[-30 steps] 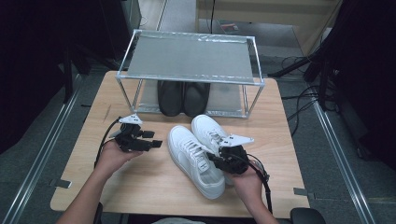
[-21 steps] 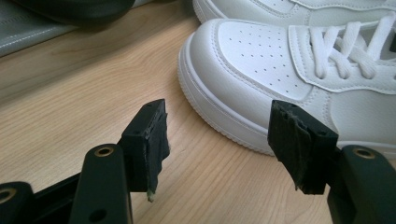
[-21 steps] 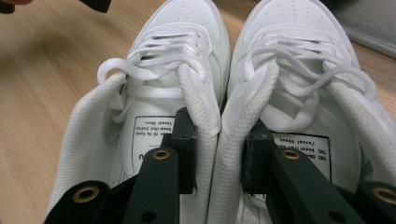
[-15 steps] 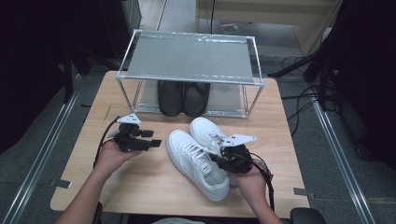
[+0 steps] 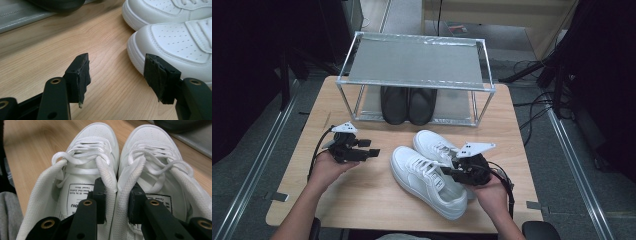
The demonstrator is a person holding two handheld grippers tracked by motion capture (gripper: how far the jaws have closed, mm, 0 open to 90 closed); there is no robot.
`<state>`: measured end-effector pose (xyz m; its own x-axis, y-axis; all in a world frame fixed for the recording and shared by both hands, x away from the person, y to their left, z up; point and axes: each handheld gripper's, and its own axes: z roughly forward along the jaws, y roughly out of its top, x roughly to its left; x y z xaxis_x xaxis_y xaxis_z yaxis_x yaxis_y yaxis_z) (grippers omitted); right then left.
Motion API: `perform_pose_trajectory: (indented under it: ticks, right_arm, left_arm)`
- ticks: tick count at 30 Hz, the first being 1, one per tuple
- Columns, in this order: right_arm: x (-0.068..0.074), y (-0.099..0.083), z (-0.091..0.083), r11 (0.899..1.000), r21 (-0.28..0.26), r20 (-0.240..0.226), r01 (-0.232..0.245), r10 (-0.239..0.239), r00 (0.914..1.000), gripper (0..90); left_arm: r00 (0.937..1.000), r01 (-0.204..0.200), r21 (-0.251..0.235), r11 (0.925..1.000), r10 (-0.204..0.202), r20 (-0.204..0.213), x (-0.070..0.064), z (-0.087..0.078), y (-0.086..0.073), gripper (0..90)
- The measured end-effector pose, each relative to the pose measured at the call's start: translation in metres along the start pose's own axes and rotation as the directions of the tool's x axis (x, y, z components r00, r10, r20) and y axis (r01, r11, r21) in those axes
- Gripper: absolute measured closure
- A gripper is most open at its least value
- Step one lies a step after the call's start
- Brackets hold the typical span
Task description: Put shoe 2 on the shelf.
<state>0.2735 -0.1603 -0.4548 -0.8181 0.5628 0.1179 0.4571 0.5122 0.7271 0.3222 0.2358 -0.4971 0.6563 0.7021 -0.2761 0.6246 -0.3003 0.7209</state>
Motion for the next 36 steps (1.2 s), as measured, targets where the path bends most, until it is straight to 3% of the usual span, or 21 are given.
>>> perform_pose_trajectory:
  ticks: [10, 17, 26, 36]
  right_arm:
    - [-0.007, 0.021, -0.005, 0.997, -0.011, -0.053, 0.078, -0.078, 0.9955, 74.2]
    - [-0.015, 0.043, -0.005, 0.996, -0.023, -0.103, 0.091, -0.093, 0.9903, 74.1]
    - [-0.018, 0.082, -0.015, 0.988, -0.021, -0.103, 0.156, -0.157, 0.9822, 74.0]
    - [-0.018, 0.115, -0.029, 0.984, -0.046, -0.132, 0.169, -0.174, 0.9758, 74.0]
  left_arm:
    - [0.9994, 0.003, -0.008, 1.0, -0.004, -0.035, 0.003, -0.01, -0.009, 37.9]
    - [0.9983, 0.021, 0.001, 0.9998, -0.021, -0.054, 0.007, -0.016, -0.018, 37.3]
    - [0.9969, 0.02, -0.003, 0.9998, -0.02, -0.077, 0.007, -0.021, -0.027, 37.6]
    - [0.9952, 0.032, -0.004, 0.9995, -0.032, -0.092, 0.007, -0.027, -0.034, 37.3]
